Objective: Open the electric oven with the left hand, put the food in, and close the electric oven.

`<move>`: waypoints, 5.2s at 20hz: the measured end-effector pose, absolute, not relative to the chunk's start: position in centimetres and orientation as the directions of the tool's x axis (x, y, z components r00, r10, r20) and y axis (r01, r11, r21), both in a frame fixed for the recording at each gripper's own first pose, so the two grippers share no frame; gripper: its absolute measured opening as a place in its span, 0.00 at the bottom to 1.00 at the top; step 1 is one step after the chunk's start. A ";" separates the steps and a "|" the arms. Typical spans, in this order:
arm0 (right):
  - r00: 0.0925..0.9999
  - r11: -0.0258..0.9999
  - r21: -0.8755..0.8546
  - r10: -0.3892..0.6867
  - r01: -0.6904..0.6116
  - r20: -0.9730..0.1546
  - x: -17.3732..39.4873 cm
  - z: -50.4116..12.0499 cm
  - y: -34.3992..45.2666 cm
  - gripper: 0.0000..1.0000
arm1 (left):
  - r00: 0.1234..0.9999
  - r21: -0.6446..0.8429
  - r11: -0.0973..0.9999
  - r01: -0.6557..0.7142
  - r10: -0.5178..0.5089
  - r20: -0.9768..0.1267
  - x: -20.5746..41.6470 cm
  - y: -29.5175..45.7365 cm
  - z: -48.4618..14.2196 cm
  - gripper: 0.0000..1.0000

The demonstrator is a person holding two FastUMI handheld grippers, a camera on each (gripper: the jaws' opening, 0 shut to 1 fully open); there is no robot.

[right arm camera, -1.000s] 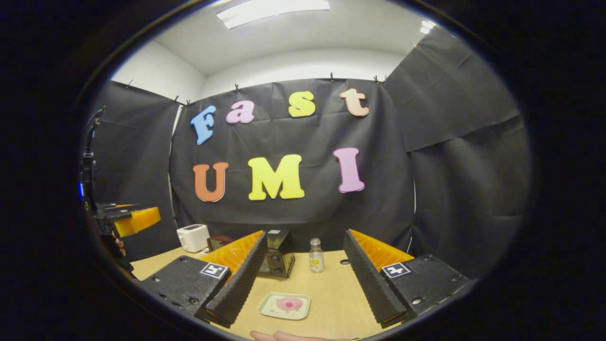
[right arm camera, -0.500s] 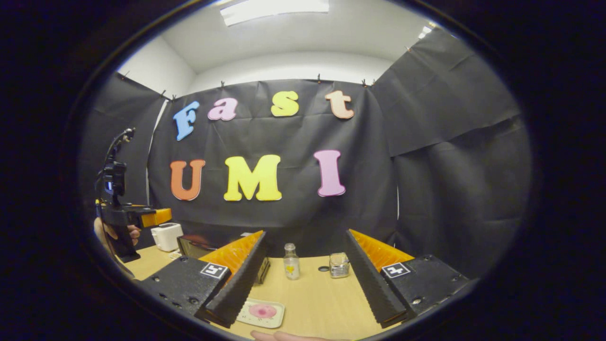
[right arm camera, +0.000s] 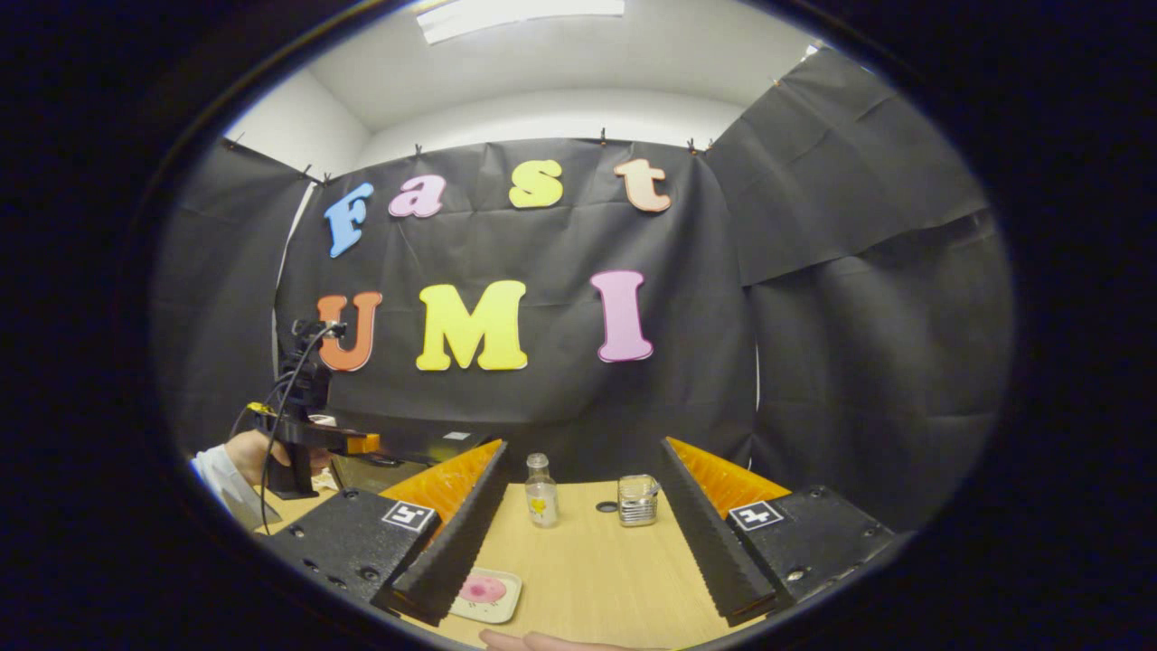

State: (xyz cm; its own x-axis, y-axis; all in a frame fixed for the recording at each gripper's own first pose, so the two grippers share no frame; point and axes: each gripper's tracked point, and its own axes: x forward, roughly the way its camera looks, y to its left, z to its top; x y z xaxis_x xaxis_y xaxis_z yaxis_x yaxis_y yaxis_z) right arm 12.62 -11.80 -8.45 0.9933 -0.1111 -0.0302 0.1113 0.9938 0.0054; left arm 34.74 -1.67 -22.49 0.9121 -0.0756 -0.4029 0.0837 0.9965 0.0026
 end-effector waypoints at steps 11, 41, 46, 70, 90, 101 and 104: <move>0.990 0.989 0.034 -0.142 0.143 -0.010 10.0 -7.7 -14.1 1.00 | 0.883 -0.035 0.996 0.087 -0.093 -0.460 36.7 -1.1 -25.4 0.97; 0.991 0.993 0.030 -0.115 0.117 -0.073 2.9 -7.4 -10.4 1.00 | 0.883 -0.029 0.991 0.131 -0.129 -0.452 20.7 -0.6 -34.0 0.96; 0.988 0.993 0.047 -0.105 0.110 -0.115 3.5 -9.0 -10.0 1.00 | 0.854 -0.024 0.990 0.136 -0.129 -0.505 19.3 -0.7 -37.0 0.96; 0.483 0.990 0.139 0.112 0.021 -0.869 16.4 -33.6 -6.0 0.91 | 0.985 0.070 0.994 0.084 -0.073 -0.155 9.7 0.4 -17.4 0.96; 0.042 0.925 0.373 0.371 0.072 -0.928 19.9 -43.7 -3.6 0.01 | 0.998 0.085 0.996 0.007 -0.002 -0.057 4.9 -0.6 -11.5 0.96; 0.157 0.757 0.631 0.611 0.172 -0.776 18.0 -43.3 -5.0 0.04 | 0.999 0.126 0.992 -0.021 0.027 -0.045 2.4 0.0 -9.3 0.96; 0.168 0.784 0.592 0.568 0.189 -0.806 17.1 -43.0 -6.9 0.00 | 0.999 0.113 0.994 -0.010 0.014 -0.039 1.8 0.2 -8.9 0.96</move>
State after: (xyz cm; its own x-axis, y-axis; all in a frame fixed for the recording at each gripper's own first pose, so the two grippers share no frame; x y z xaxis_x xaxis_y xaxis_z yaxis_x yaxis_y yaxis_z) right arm 17.15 -6.85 -43.03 0.1680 0.5681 -0.8057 0.1890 0.7836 0.5919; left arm 1.79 0.24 -8.92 0.9991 0.0141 -0.0388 -0.0096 0.9936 0.1128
